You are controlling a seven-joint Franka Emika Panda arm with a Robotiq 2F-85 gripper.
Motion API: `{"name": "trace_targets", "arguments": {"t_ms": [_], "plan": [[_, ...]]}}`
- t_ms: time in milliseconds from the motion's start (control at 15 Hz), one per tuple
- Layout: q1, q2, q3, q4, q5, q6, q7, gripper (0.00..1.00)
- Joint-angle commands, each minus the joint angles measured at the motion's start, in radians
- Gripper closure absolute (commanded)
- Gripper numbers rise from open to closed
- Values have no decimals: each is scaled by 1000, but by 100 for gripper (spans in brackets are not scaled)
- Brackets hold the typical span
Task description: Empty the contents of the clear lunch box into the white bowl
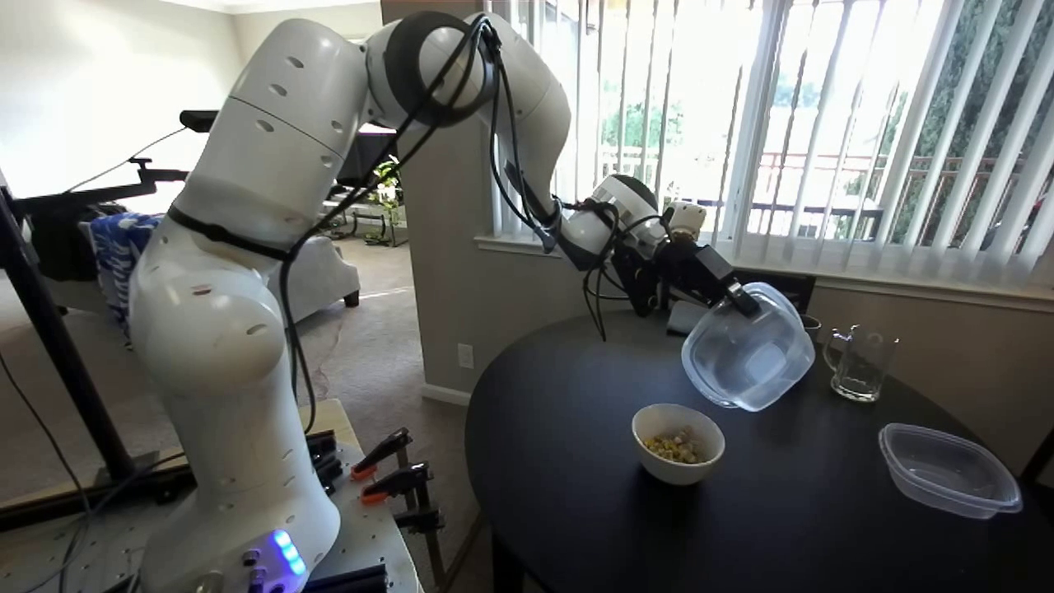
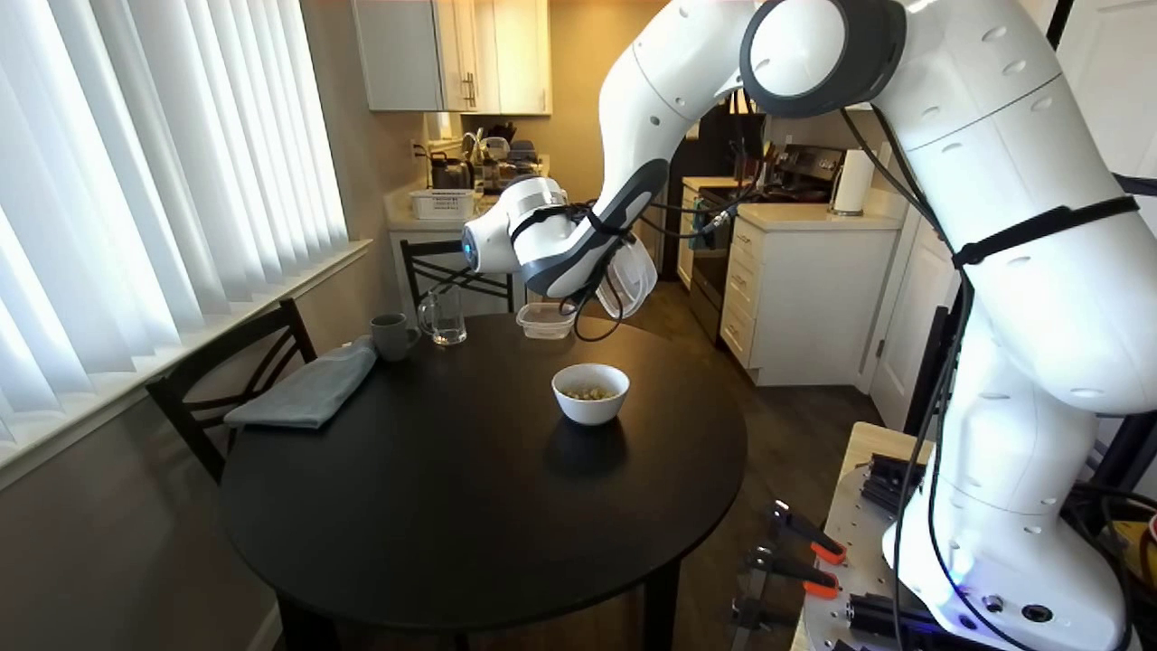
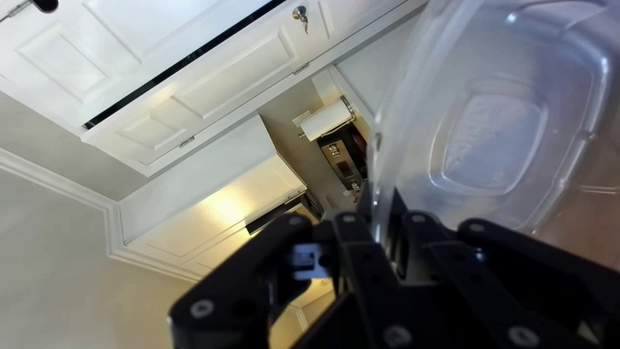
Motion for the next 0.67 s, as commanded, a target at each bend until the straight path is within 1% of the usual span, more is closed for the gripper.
{"name": "trace_targets", "arguments": {"t_ms": [0, 600], "plan": [[-14, -8, 16, -16, -48, -38, -6, 99], [-23, 4, 28, -12, -30, -37, -10, 99]]}}
